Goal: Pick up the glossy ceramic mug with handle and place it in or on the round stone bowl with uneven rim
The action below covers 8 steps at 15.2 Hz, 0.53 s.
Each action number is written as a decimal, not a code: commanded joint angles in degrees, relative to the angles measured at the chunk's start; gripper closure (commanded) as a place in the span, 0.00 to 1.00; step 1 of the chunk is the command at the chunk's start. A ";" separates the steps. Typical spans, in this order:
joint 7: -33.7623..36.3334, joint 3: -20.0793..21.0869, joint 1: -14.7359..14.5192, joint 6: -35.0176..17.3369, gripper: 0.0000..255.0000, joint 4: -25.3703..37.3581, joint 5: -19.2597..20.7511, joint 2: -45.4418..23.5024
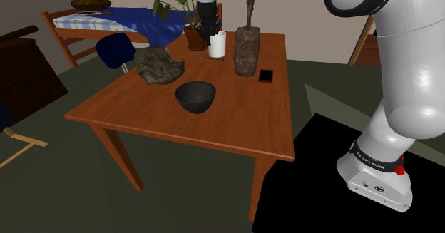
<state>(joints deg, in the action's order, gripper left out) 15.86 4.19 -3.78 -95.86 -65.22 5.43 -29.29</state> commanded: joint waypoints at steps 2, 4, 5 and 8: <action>2.18 0.55 -1.68 0.56 1.00 -0.90 0.22 1.31; 4.42 1.12 -3.34 0.50 1.00 -2.30 0.44 2.50; 5.55 1.42 -4.17 0.53 1.00 -2.84 0.55 2.99; 8.97 2.34 -6.70 0.88 1.00 -3.79 0.91 4.05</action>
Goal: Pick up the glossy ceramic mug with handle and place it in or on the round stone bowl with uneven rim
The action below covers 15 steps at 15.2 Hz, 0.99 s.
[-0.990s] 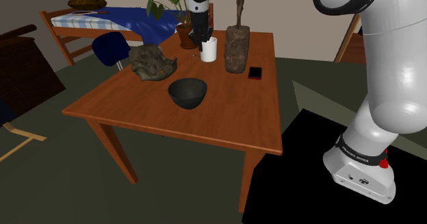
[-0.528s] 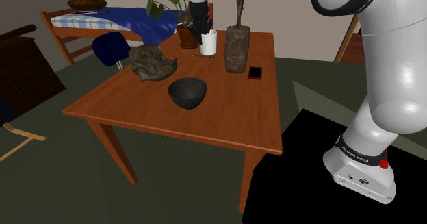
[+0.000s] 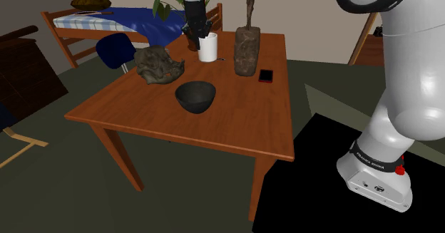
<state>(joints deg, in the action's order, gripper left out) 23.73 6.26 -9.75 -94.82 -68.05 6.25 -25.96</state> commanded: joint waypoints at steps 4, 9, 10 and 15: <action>5.69 1.53 -4.19 0.82 1.00 -0.80 0.62 1.20; 10.95 2.92 -8.27 1.75 1.00 0.25 1.31 0.66; 11.01 2.93 -8.19 0.85 1.00 -0.89 1.29 0.89; 11.29 2.91 -7.90 -3.38 1.00 -5.81 1.24 1.58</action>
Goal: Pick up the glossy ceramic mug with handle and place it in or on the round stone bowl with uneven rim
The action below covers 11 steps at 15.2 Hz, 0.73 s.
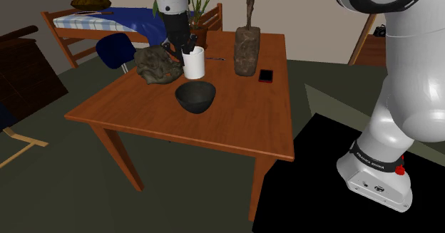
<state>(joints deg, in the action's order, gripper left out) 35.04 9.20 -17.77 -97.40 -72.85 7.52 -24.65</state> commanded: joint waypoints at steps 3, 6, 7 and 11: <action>0.15 -0.04 0.26 -3.20 1.00 -3.60 -0.02 0.44; 0.33 -0.07 0.36 -5.51 1.00 -5.96 0.03 0.47; 0.39 -0.08 0.39 -6.27 1.00 -6.69 0.05 0.45; 0.63 -0.14 0.49 -9.21 1.00 -9.42 0.17 0.21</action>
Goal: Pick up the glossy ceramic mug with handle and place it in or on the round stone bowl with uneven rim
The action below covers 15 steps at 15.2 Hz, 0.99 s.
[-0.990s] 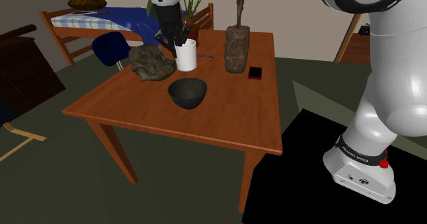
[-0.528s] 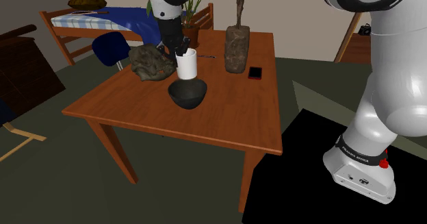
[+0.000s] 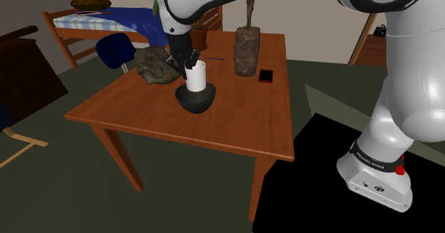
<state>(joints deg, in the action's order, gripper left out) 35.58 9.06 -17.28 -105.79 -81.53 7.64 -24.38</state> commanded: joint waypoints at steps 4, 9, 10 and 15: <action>0.10 -0.01 0.00 -0.83 1.00 -0.73 0.04 -0.06; 0.10 -0.01 0.00 -0.83 0.00 -0.73 0.04 -0.06; 0.10 -0.01 0.00 -0.83 0.00 -0.72 0.04 -0.06; 0.02 0.05 -0.11 0.99 0.00 0.90 -0.03 0.14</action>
<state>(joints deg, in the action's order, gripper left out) 35.77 9.11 -17.41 -105.94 -81.63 7.68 -24.39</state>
